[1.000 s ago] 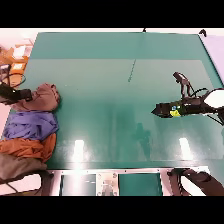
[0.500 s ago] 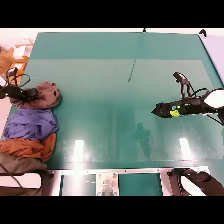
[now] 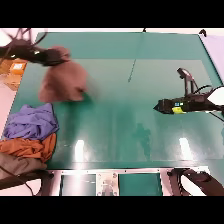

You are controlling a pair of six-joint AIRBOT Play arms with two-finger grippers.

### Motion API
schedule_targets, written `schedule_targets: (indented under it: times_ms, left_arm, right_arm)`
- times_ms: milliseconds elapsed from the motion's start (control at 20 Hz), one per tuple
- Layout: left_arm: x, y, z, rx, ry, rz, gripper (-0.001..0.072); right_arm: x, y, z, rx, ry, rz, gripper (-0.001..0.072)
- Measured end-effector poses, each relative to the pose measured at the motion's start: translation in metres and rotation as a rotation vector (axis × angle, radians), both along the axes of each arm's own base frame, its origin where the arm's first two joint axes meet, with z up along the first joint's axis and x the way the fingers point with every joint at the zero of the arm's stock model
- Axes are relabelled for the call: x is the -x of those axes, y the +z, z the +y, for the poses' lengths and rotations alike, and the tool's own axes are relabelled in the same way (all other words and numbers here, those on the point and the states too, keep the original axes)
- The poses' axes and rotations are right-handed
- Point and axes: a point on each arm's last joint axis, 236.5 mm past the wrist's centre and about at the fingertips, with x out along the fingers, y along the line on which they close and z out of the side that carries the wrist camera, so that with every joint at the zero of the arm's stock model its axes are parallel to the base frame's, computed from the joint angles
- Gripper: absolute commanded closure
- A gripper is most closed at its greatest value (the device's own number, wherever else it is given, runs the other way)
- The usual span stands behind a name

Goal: Fold the shirts.

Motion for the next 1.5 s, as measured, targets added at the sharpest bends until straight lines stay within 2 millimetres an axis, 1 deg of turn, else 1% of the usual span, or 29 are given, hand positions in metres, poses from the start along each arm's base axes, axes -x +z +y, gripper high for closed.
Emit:
schedule_targets:
  times_ms: [50,100,150,200,250,300,350,400,450,500,550,600,650,700,800,850,900,950,1050,1100,1150,1250,1300,1350,1400,1450,1500]
  left_arm:
    - [0.011,0.007,-0.032,0.025,-0.061,-0.004,0.0687]
    - [0.024,0.011,-0.066,0.049,-0.127,-0.001,0.0686]
    - [0.034,0.009,-0.095,0.064,-0.181,0.008,0.0685]
    - [0.046,0.002,-0.125,0.077,-0.233,0.026,0.0685]
    - [0.054,-0.008,-0.149,0.086,-0.272,0.047,0.0603]
    - [0.061,-0.022,-0.172,0.088,-0.303,0.072,0.0195]
    - [0.067,-0.038,-0.19,0.089,-0.326,0.106,-0.0007]
    - [0.074,-0.056,-0.205,0.083,-0.345,0.149,-0.0007]
    - [0.078,-0.072,-0.215,0.081,-0.353,0.187,-0.0006]
    - [0.08,-0.087,-0.218,0.07,-0.352,0.228,-0.0007]
    - [0.08,-0.097,-0.214,0.06,-0.346,0.265,-0.0006]
    - [0.078,-0.1,-0.206,0.055,-0.337,0.297,-0.0007]
    - [0.076,-0.103,-0.194,0.048,-0.323,0.335,-0.0007]
    - [0.074,-0.105,-0.176,0.034,-0.304,0.387,-0.0006]
    - [0.079,-0.108,-0.14,0.011,-0.262,0.494,-0.0006]
    - [0.085,-0.113,-0.123,-0.007,-0.241,0.547,-0.0006]
    - [0.096,-0.119,-0.108,-0.027,-0.224,0.603,-0.0006]
    - [0.108,-0.126,-0.098,-0.039,-0.209,0.649,-0.0006]
    - [0.141,-0.153,-0.084,-0.06,-0.176,0.748,-0.0006]
    - [0.156,-0.167,-0.083,-0.059,-0.161,0.779,-0.0006]
    - [0.172,-0.182,-0.087,-0.046,-0.152,0.812,-0.0006]
    - [0.2,-0.213,-0.101,-0.006,-0.129,0.854,-0.0005]
    - [0.208,-0.225,-0.11,0.017,-0.116,0.854,-0.0004]
    - [0.213,-0.235,-0.119,0.045,-0.1,0.846,0.0003]
    - [0.214,-0.243,-0.129,0.074,-0.084,0.83,0.0004]
    - [0.214,-0.251,-0.139,0.101,-0.068,0.817,0.0059]
    - [0.213,-0.253,-0.147,0.138,-0.049,0.813,0.0337]
  right_arm:
    - [-0.005,0.009,-0.006,0.0,-0.015,-0.015,0.0533]
    - [-0.008,0.017,-0.011,0.0,-0.028,-0.025,0.045]
    - [-0.011,0.025,-0.018,0.001,-0.043,-0.035,0.0397]
    - [-0.014,0.031,-0.025,0.001,-0.062,-0.046,0.0373]
    - [-0.016,0.035,-0.032,0.003,-0.081,-0.052,0.0315]
    - [-0.018,0.038,-0.037,0.004,-0.096,-0.054,0.0273]
    - [-0.019,0.039,-0.042,0.005,-0.111,-0.055,0.0274]
    - [-0.02,0.04,-0.047,0.005,-0.125,-0.055,0.0273]
    - [-0.02,0.04,-0.051,0.005,-0.137,-0.052,0.0274]
    - [-0.021,0.039,-0.055,0.005,-0.148,-0.047,0.0274]
    - [-0.023,0.037,-0.059,0.004,-0.16,-0.04,0.0274]
    - [-0.024,0.034,-0.062,0.003,-0.17,-0.029,0.0274]
    - [-0.026,0.029,-0.066,0.001,-0.18,-0.012,0.0275]
    - [-0.028,0.023,-0.069,-0.002,-0.188,0.008,0.0275]
    - [-0.034,0.005,-0.075,-0.007,-0.204,0.059,0.0275]
    - [-0.039,-0.007,-0.077,-0.011,-0.211,0.086,0.0276]
    - [-0.043,-0.019,-0.08,-0.015,-0.218,0.117,0.0277]
    - [-0.048,-0.034,-0.081,-0.022,-0.219,0.151,0.0278]
    - [-0.059,-0.061,-0.08,-0.056,-0.21,0.216,0.0279]
    - [-0.065,-0.073,-0.079,-0.077,-0.204,0.244,0.0279]
    - [-0.073,-0.084,-0.076,-0.108,-0.2,0.264,0.0279]
    - [-0.089,-0.101,-0.07,-0.166,-0.183,0.292,0.028]
    - [-0.096,-0.108,-0.066,-0.192,-0.174,0.302,0.0281]
    - [-0.101,-0.114,-0.061,-0.223,-0.163,0.32,0.0305]
    - [-0.104,-0.121,-0.055,-0.248,-0.148,0.341,0.037]
    - [-0.106,-0.126,-0.05,-0.273,-0.134,0.361,0.0384]
    - [-0.105,-0.13,-0.043,-0.291,-0.114,0.379,0.043]
